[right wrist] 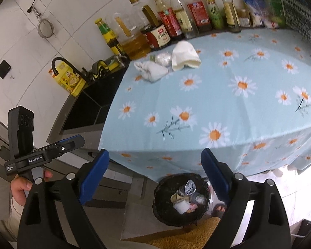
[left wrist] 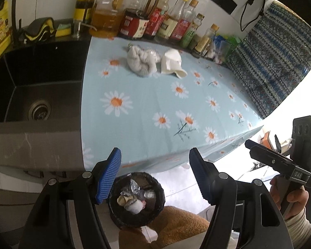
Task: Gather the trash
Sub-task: 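Raise both open tools from the bin back up over the counter, then grasp the white tissue on the counter with the right tool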
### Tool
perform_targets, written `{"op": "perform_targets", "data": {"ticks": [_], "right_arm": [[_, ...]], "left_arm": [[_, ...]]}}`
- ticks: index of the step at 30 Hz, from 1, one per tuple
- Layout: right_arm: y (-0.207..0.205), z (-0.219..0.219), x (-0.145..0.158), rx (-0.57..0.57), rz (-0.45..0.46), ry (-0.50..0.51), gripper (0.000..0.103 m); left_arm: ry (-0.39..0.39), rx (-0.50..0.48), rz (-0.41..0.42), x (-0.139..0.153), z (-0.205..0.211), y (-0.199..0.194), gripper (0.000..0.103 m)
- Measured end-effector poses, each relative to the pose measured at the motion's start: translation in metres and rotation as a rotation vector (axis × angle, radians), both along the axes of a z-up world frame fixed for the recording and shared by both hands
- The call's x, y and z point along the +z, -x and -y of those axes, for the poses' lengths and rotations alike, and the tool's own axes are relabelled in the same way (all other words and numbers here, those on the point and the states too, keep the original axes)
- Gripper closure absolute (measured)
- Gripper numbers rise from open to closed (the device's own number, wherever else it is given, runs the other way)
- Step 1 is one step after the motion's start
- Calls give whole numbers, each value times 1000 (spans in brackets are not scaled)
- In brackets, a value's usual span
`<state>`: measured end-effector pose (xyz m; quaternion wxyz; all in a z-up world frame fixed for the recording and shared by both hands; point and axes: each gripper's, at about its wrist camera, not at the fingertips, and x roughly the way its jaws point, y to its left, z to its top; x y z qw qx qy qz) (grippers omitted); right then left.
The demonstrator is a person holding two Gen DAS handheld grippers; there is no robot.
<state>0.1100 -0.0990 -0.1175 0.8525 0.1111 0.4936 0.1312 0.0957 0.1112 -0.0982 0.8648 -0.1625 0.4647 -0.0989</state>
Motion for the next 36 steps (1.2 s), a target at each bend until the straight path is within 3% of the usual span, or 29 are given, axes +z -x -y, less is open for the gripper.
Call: {"op": "perform_targets", "data": {"ticks": [3,9,11,23,36], "right_arm": [[-5,2,10,-3,23,10,11],[-22,11,25,-3,57,17,5],[-30,15,28,2,64,19,5],[-109,41,33,55,78,16,5],[-222,54,0,113,6,5,5]], "left_arm": [[0,5,18,7,0,-5,27],[-2,18,41,17,1,-22,26],[-5,32,50,20,0,-28,17],[-27,120,46,25,3,-75,17],[-39,239,-4,16,7,-121,17]]}}
